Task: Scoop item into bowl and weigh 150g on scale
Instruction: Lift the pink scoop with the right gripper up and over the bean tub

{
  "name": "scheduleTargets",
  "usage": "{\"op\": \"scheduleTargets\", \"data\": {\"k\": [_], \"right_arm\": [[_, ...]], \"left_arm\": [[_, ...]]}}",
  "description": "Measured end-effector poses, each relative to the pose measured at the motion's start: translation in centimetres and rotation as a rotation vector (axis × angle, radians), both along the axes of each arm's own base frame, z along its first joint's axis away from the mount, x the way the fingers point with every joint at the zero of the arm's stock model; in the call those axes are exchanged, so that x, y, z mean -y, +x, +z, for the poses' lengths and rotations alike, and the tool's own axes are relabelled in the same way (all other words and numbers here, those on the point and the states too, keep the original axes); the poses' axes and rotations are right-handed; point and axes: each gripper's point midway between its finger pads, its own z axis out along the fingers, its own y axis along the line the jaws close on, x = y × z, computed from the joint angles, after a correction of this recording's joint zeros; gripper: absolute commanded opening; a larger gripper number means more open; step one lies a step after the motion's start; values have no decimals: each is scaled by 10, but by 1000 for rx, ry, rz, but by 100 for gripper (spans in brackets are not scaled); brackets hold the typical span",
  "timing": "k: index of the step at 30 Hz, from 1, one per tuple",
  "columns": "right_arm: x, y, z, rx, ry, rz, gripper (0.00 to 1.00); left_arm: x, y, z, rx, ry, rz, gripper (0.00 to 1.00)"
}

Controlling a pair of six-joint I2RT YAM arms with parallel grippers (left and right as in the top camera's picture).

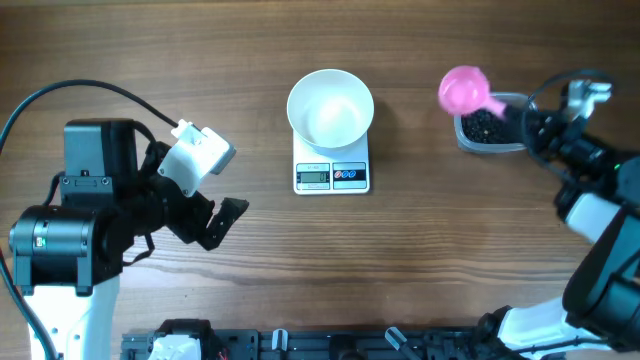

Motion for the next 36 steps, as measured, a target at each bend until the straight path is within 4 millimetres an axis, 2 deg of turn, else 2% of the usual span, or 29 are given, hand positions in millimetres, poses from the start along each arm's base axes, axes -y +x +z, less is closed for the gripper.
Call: {"op": "scheduleTargets", "data": {"k": [8,15,19,21,24,29,33,36], "right_arm": [[11,19,110,206,-73,-30,5],[22,38,189,264,-22,-88,5],[25,53,217,236,4,-120,5],[26,65,224,211,8,-146,5],[23,80,220,199,-26,-182,5],[-3,94,185,215,-160,-160,5],[-16,99,137,120,-277,-173,5],[-7,102,96,67,-446,-236,5]], "left_arm": [[0,0,0,0,0,0,100],[0,0,0,1,0,0,100],[0,0,0,0,0,0,100],[0,0,0,0,0,0,100],[0,0,0,0,0,0,100],[0,0,0,0,0,0,100],[0,0,0,1,0,0,100],[0,0,1,2,0,0,100]]}}
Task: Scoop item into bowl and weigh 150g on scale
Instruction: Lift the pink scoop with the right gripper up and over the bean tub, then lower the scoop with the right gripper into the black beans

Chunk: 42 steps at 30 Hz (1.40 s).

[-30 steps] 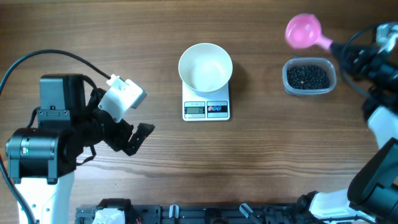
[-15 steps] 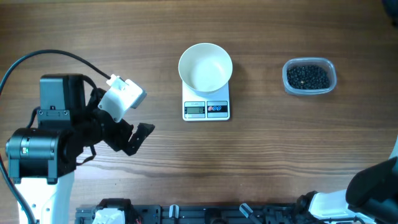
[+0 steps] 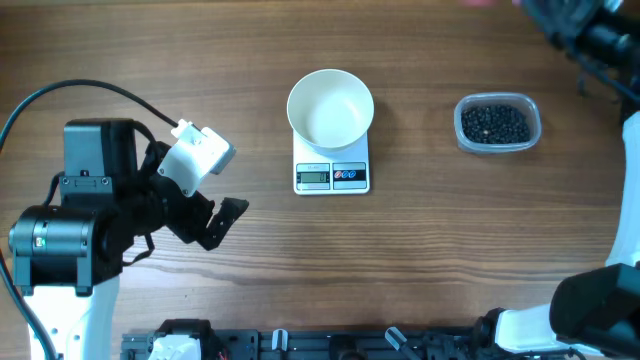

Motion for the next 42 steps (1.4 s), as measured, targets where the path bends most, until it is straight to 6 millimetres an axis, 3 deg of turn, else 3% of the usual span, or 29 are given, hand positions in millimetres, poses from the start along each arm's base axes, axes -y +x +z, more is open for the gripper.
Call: {"op": "scheduleTargets", "data": {"k": [6,9,15,20,25,34,42], "right_arm": [[27,-12,-34,-40,-300,-96,5],[38,-41,-33,-78,-465,-143,5],[49,-114,-6,-113,-703,-224,5],[58,-150,-16,-231,-796,-250,5],[62,-147,-33,-302,-836,-231,5],[15,-133,-73,-402,-843,-28,5],[31,-118,-107,-543,-923,-59,5]], "left_arm": [[0,0,0,0,0,0,100],[0,0,0,0,0,0,100],[0,0,0,0,0,0,100],[0,0,0,0,0,0,100],[0,0,0,0,0,0,100],[0,0,0,0,0,0,100],[0,0,0,0,0,0,100]]}}
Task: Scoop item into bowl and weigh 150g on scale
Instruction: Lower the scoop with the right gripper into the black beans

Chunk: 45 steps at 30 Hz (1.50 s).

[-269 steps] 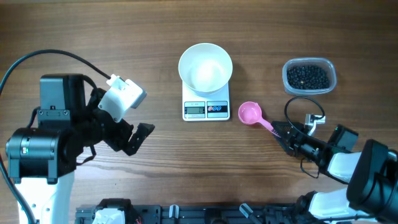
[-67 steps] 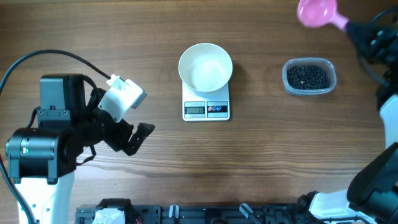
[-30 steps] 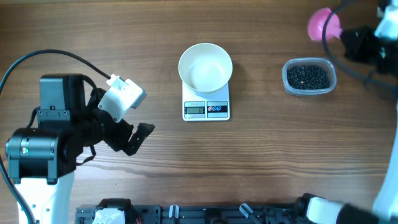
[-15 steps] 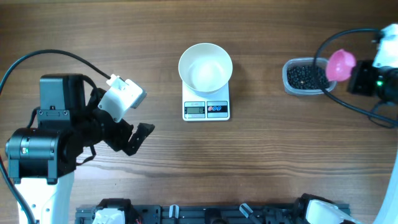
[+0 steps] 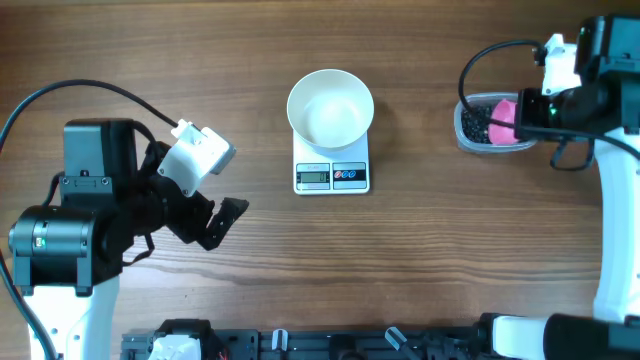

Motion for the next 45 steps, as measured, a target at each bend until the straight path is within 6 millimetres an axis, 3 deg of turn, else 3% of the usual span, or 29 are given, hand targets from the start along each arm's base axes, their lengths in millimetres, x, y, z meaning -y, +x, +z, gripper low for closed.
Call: {"op": "scheduleTargets", "data": {"k": [8,21,32,38,45], "right_arm": [[17,26,-12,18,-77,-33,5],[28,53,-60,-83,-157,0,5],[18,65,-72,-123,-336,131,5],[16,67,-95,-206,-401,182,5],[2,67,-102,-232,-422,248,5]], "left_arm": [[0,0,0,0,0,0,100],[0,0,0,0,0,0,100],[0,0,0,0,0,0,100],[0,0,0,0,0,0,100],[0,0,0,0,0,0,100]]}}
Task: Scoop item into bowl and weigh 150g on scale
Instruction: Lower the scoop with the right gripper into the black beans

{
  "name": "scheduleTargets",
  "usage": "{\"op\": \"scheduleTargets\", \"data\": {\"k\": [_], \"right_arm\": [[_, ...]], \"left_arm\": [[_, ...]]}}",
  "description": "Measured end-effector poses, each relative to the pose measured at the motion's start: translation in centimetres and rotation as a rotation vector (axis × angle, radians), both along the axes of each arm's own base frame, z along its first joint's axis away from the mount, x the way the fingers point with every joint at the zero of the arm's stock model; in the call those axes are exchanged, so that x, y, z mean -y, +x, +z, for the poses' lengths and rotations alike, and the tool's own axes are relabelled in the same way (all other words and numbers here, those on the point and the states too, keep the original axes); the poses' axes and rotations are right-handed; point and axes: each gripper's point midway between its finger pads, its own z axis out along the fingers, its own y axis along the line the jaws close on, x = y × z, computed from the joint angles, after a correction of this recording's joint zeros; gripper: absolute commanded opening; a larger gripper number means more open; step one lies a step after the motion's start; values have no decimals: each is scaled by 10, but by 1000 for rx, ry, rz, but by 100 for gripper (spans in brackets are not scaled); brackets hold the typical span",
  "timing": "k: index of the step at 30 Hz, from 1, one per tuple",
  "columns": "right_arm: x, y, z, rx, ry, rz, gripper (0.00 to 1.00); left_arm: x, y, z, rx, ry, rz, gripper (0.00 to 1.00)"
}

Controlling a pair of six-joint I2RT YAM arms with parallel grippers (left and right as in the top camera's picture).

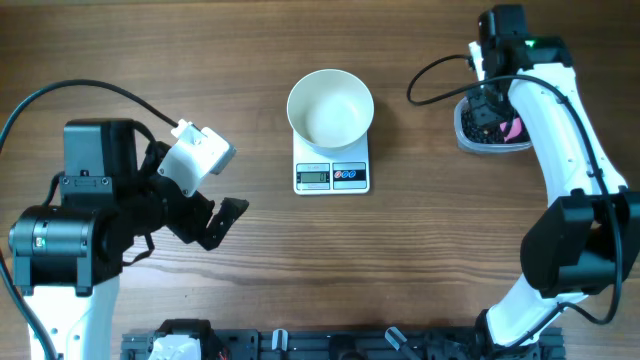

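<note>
A white bowl (330,107) stands on the small white scale (332,172) at the table's middle back. At the back right, a clear tub of black beans (476,133) is partly covered by my right arm. My right gripper (490,108) hangs over the tub, pointing down, shut on the pink scoop (515,128). Only a sliver of the scoop shows, at the tub's right side. My left gripper (225,218) rests open and holds nothing, far left of the scale.
The right arm's white links (560,120) run from the front right edge up to the tub. A black cable (440,70) loops between bowl and tub. The left arm's base (70,230) fills the left side.
The right arm has swung, so its wrist now stands behind the tub and points down into it. The pink scoop shows less, at the tub's right. Left arm, bowl and scale are unchanged.
At first the right gripper held the pink scoop just left of the bean tub. Then arm and scoop were away at the top right corner, the tub uncovered. Then the scoop lay in the tub. Now the wrist stands over the tub with the scoop inside.
</note>
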Motion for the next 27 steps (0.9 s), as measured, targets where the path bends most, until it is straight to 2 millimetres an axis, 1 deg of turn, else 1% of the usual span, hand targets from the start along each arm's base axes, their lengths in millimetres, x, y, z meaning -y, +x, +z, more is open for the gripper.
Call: {"op": "scheduleTargets", "data": {"k": [4,7,18,27], "right_arm": [[-12,-1,-4,-12,57,24,4],[-15,-1,-6,-15,86,25,5],[-15,-5,-11,-32,200,0,4],[-7,-7,-13,-26,323,-49,4]], "left_arm": [[0,0,0,0,0,0,100],[0,0,0,0,0,0,100],[0,0,0,0,0,0,100],[0,0,0,0,0,0,100]]}}
